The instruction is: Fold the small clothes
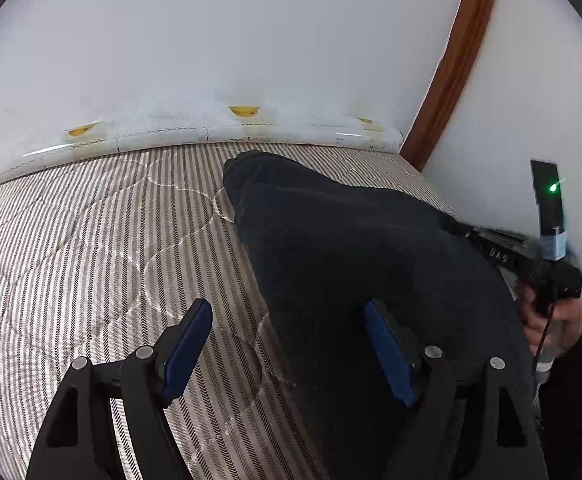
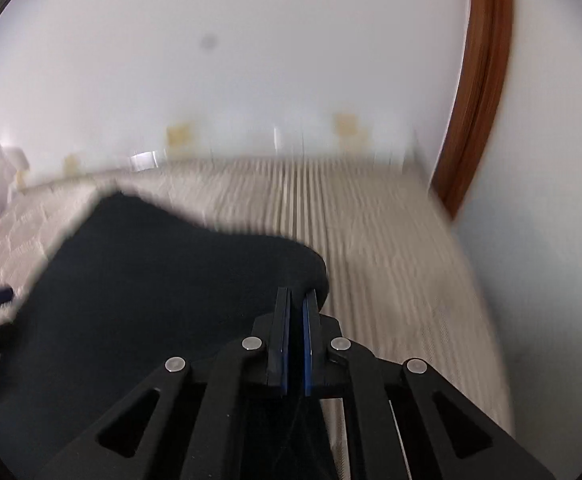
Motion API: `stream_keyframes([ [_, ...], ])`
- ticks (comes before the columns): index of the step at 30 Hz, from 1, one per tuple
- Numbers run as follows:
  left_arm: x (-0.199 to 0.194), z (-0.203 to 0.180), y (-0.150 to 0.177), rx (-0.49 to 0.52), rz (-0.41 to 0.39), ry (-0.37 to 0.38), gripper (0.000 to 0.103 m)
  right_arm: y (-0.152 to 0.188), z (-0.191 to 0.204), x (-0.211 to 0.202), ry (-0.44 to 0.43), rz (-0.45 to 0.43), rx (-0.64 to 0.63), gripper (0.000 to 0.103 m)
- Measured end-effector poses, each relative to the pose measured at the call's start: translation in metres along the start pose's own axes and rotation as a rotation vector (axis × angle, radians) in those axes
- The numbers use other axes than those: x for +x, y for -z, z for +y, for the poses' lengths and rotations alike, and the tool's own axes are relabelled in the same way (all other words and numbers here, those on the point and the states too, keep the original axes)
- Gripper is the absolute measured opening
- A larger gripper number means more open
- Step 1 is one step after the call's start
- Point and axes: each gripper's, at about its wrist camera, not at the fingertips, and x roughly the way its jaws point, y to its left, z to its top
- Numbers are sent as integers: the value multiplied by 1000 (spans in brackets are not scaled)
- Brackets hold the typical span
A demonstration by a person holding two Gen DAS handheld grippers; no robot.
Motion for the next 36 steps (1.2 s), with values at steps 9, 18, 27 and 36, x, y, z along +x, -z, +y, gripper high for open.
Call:
stream_keyframes([
  [9,-2,-2,1,-3,3,-8,76,0,-4,-29,11,1,19,10],
  [18,-17,-14,13,-10,9,-15,76,33,-9,-87,-38,-34,23,14],
  [27,-34,-37,44,10,23,-34,76,101,5,-98,25,8,-86,18],
  [36,-54,-40,69,-4,23,-12,76,134,-21,-144,-75,-48,38,33],
])
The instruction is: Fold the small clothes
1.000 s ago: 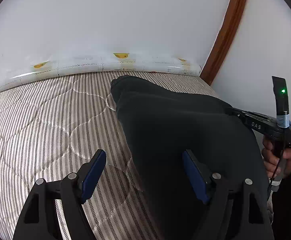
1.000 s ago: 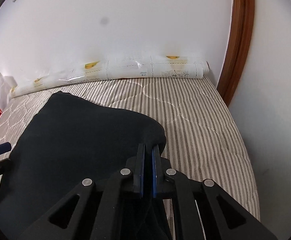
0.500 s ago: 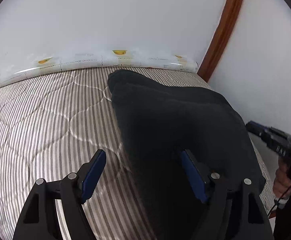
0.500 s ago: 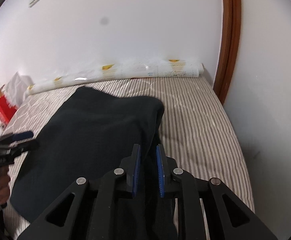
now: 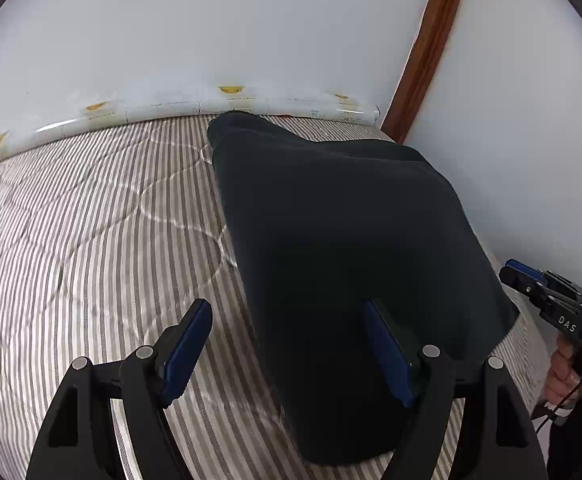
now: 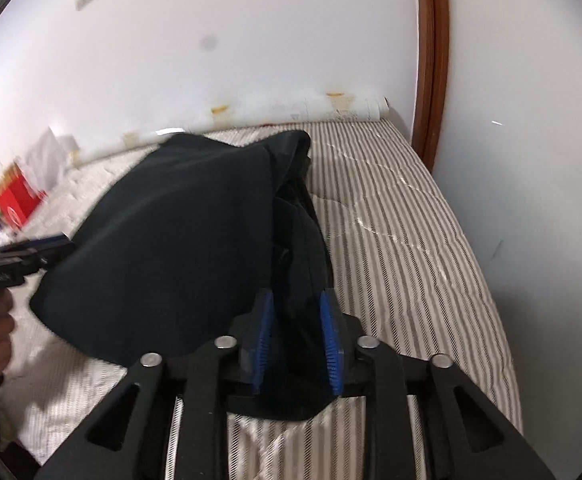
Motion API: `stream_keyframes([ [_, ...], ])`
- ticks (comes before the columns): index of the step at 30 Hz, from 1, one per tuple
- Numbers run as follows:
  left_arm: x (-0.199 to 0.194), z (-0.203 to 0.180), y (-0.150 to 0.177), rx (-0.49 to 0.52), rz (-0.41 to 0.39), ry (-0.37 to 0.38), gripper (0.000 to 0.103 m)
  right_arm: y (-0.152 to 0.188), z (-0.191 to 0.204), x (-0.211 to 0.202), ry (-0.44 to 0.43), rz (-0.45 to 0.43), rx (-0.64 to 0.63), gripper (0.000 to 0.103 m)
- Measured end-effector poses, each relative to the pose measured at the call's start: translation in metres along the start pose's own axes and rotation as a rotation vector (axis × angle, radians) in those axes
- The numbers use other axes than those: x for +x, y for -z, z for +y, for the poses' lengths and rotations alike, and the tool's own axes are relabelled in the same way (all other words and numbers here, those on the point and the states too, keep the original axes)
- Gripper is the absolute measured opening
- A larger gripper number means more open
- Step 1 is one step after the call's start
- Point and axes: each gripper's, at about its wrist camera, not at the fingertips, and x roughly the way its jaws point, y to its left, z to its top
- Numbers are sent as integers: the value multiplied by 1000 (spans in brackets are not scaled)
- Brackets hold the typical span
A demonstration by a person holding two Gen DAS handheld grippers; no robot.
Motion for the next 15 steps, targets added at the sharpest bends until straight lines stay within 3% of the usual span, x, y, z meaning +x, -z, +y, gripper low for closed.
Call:
stream_keyframes([
  [6,-10,1,16,7,5,13,76,6,9,-8,-95,-47,27,39],
  [15,-8,-3,38,34,8,-35,78,13,22,15,-48,-3,20,40],
])
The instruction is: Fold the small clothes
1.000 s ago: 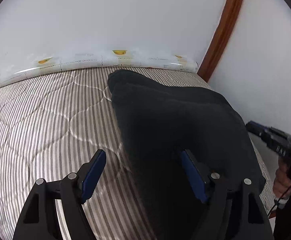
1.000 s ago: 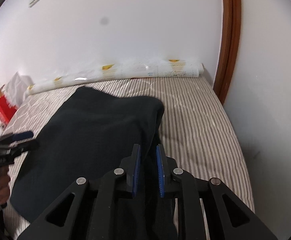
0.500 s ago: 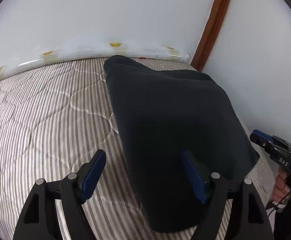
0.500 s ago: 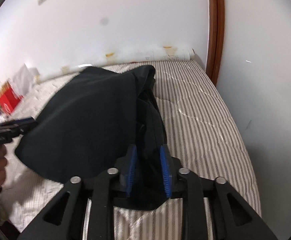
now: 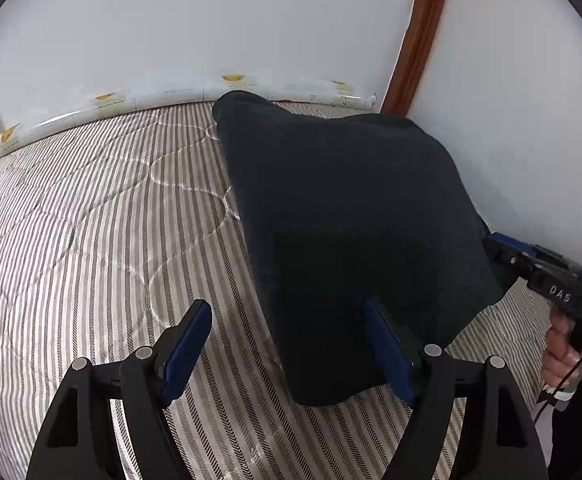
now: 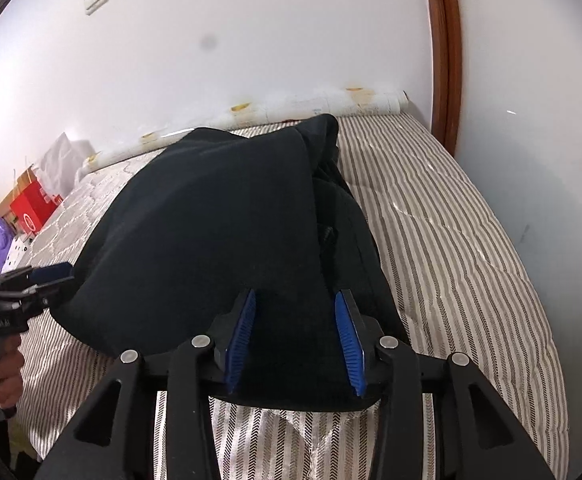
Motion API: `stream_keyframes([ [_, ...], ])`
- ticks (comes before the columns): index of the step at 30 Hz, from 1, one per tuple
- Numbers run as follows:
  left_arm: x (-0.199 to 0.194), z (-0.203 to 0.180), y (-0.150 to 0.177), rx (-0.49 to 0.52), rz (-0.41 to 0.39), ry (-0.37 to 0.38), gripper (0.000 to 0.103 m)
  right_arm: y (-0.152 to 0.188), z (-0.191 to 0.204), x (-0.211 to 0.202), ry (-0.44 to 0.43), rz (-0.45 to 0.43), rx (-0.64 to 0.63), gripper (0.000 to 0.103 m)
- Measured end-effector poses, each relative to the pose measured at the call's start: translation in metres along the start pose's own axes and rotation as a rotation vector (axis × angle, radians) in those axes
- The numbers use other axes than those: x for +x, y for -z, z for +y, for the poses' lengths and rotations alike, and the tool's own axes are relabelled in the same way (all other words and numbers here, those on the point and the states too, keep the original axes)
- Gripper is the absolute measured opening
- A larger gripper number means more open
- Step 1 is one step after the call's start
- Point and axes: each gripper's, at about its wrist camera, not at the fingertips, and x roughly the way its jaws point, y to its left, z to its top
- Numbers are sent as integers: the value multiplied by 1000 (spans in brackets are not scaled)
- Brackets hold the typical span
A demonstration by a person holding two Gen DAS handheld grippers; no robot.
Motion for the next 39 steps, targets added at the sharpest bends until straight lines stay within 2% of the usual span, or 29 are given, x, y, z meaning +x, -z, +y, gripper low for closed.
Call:
stream_keyframes([
  [4,-2,2,2,6,7,14,78,-4,4,-13,29,-20,-21,40],
  [8,-2,3,5,12,12,24,78,-15,2,-19,5,-54,-7,40],
  [13,-12,18,3,-7,-1,97,78,-43,7,-7,22,-65,4,43],
  [17,-19,33,-7,-11,-47,22,77,-77,5,12,29,-47,25,43],
  [22,-11,57,-30,-71,-60,-6,77,-119,-4,54,43,4,61,43],
  [29,22,72,-63,-108,-59,-33,77,-158,-25,130,33,117,104,43],
  [31,32,73,-72,-114,-56,-29,77,-164,-28,152,24,166,107,38],
  [32,37,73,-77,-113,-55,-29,77,-167,-28,161,-1,167,98,23],
  [33,43,72,-81,-113,-53,-27,77,-169,-25,164,-30,154,76,11],
  [34,48,71,-84,-114,-49,-21,77,-171,-23,163,-48,129,53,11],
  [36,52,71,-86,-116,-53,-16,77,-173,-23,135,-96,-73,1,10],
  [37,54,72,-87,-119,-59,-6,77,-172,-27,125,-98,-135,4,10],
  [39,56,73,-89,-130,-62,9,77,-172,-32,133,-76,-94,12,10],
])
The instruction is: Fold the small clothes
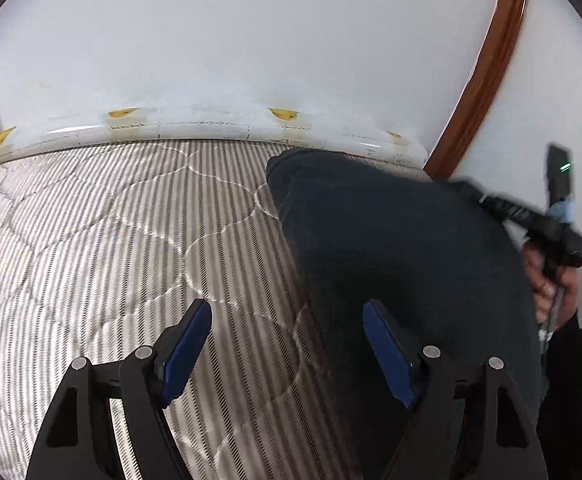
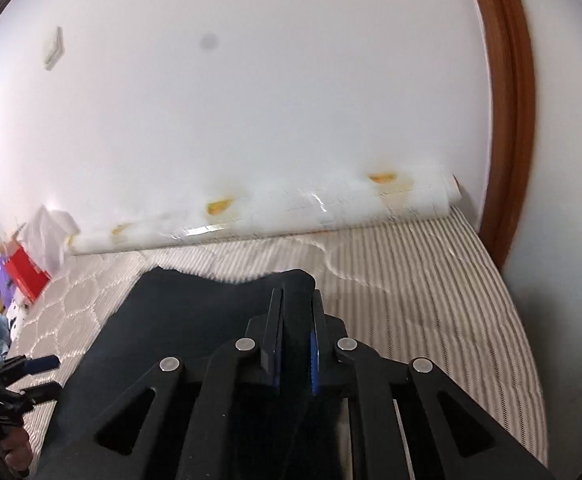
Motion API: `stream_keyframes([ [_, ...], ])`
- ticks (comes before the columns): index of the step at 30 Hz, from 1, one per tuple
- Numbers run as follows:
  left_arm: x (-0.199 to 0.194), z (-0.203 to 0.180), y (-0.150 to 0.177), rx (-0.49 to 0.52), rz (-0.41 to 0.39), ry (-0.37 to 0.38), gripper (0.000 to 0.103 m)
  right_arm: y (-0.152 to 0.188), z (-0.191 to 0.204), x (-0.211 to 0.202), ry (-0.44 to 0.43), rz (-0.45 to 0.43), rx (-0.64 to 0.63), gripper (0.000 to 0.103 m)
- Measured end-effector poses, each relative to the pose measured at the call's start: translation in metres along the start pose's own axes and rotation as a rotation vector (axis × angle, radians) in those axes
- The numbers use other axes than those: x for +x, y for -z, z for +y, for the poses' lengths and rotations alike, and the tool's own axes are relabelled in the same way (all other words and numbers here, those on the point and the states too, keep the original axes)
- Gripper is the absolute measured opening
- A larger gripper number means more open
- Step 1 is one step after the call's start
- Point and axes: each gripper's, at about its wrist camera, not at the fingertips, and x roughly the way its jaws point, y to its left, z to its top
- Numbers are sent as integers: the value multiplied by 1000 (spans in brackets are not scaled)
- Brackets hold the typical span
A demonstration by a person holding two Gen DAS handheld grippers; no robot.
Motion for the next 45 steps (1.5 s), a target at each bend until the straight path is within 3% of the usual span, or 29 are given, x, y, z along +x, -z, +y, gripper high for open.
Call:
stream_keyframes([
  [4,-1,-2,0,-8,2,-3,77,17,-3,43,79,178,-24,10],
  [7,0,-5,0,-3,8,-12,77,15,-3,39,95,177,-18,20],
  [12,-18,-17,13,33,11,6,77,14,-14,-10,77,162,52,35],
  [17,-30,-37,33,75,17,18,77,46,-2,-66,59,155,28,37],
  [23,-38,-44,53,69,41,-17,77,101,20,-104,44,159,-55,37],
  [28,-46,-43,67,42,69,-30,77,137,32,-111,161,190,-136,37],
  [32,-58,-44,65,12,100,-26,77,135,26,-135,208,188,-49,37],
  [45,-146,-76,57,31,-2,-124,79,108,62,-235,277,90,30,43],
])
